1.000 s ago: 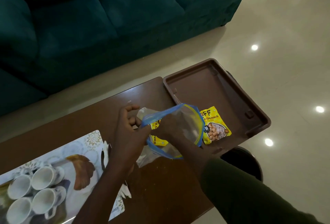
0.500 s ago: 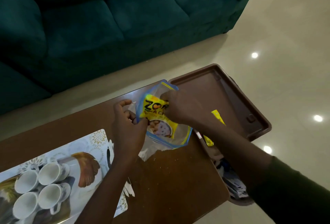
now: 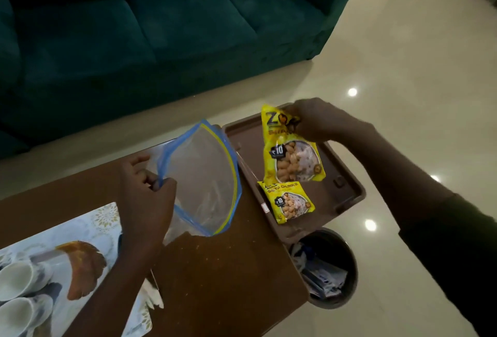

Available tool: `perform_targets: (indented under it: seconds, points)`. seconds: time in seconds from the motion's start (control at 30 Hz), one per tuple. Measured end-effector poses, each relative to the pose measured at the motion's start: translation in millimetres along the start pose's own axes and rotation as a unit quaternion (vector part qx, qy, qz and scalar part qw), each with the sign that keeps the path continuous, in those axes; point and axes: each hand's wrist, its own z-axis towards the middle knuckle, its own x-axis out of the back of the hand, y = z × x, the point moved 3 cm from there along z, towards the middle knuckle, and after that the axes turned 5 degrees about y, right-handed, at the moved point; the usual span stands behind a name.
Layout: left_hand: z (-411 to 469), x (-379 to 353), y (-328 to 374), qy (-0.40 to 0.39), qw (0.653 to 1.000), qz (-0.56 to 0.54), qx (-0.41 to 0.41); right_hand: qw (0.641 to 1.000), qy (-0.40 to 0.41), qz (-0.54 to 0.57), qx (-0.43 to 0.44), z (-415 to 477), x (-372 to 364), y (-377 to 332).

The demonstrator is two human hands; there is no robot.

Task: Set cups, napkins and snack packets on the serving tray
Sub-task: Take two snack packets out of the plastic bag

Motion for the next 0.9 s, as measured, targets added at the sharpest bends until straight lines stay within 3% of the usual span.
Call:
perform_targets:
  seconds: [0.13, 0.23, 0.6, 0.9]
  points:
    - [-4, -8, -2, -0.012, 1.000, 0.012, -0.015, 0.983, -0.105, -0.152, -0.006, 10, -69, 44]
    - [-3, -13, -7, -0.009, 1.000, 0.019, -0.010, 0.975, -0.143, -0.168, -0.030, 11, -108, 76]
    - [11, -25, -16, -0.011, 1.000, 0.022, -0.010, 0.981, -0.077, -0.180, -0.019, 19, -176, 128]
    - [14, -38, -15, -0.020, 1.000, 0.008, -0.005, 0.984, -0.108, -0.130, -0.053, 23, -209, 137]
